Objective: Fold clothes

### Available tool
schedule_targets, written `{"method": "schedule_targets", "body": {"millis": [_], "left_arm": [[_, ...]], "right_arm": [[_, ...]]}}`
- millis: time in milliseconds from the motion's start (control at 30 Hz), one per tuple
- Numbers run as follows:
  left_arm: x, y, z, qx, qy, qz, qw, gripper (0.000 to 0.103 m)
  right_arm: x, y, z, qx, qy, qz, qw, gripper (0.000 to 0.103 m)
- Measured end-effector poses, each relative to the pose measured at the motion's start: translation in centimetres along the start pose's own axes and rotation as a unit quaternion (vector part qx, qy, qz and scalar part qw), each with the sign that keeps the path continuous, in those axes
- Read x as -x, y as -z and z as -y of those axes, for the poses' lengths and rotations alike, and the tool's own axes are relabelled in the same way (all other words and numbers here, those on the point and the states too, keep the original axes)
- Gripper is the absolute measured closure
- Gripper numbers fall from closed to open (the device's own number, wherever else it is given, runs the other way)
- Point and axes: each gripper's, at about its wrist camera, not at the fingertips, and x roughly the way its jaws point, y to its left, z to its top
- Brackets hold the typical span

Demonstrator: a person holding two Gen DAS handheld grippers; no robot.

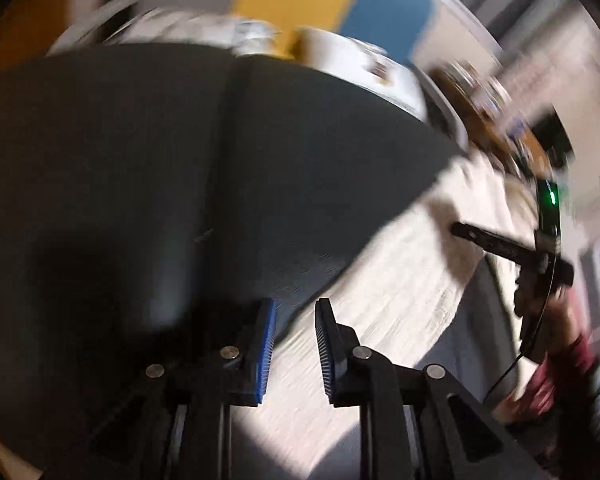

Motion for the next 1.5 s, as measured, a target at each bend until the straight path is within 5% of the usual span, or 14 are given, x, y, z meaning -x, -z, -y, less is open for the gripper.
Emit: {"method": "schedule_targets", "body": {"millis": [133, 300, 433, 533, 600, 733, 900, 1033, 1167, 1300, 1433, 1500], "left_arm": [[0.9, 3.7, -3.5, 0.075, 0.024, -0.015, 0.9968, 0.08], [0.2, 6.8, -5.7, 0.173, 0.086, -0.005, 0.9812, 0.07], [-0.2, 6.7, -5.5, 0.193, 0.104, 0.008, 0.9755, 0.065], [-0.5, 6.4, -3.7, 0.159, 0.071, 0.017, 0.9846, 0.069], [-0.7, 6.2, -2.7, 0.137, 0.041, 0.026, 0.9894, 0.095], [1.3, 6.3, -1.5, 0.115, 0.022, 0.089, 0.9892, 0.097], [4.3, 5.2, 1.9, -0.004, -0.088, 0.191, 0.9776, 0.097], [2.1, 5.5, -1.0, 0.004, -0.142, 0.14, 0.9799, 0.097], [0.3, 5.9, -3.6, 0.047, -0.129, 0.106, 0.9849, 0.097], [2.0, 5.6, -4.0, 0.039, -0.106, 0.127, 0.9854, 0.097], [7.0, 4.7, -3.8, 0.004, -0.129, 0.206, 0.97, 0.097], [7.1, 3.6, -4.3, -0.007, -0.154, 0.203, 0.9671, 0.097]], "right_arm": [[1.7, -0.3, 0.4, -0.009, -0.036, 0.027, 0.999, 0.059], [1.4, -0.2, -0.8, 0.009, -0.031, 0.013, 0.999, 0.059], [0.1, 0.0, -1.3, 0.013, -0.028, 0.006, 0.999, 0.054], [-0.3, 0.0, -1.9, 0.018, -0.024, 0.014, 0.999, 0.045], [-0.5, 0.0, -2.7, 0.039, -0.006, 0.017, 0.999, 0.044], [-0.3, -0.5, -3.0, 0.048, 0.0, 0.005, 0.999, 0.043], [0.2, -1.3, -2.0, 0.044, 0.009, 0.019, 0.999, 0.043], [-2.0, -1.7, -1.6, 0.046, 0.032, 0.0, 0.998, 0.04], [-2.5, -2.0, -2.6, 0.045, 0.048, 0.028, 0.997, 0.039], [-2.6, -2.3, -2.9, 0.041, 0.056, 0.022, 0.997, 0.039], [-2.3, -2.9, -2.2, -0.01, 0.037, 0.015, 0.999, 0.039], [-2.3, -3.1, -2.1, -0.043, 0.01, 0.02, 0.999, 0.039]]}}
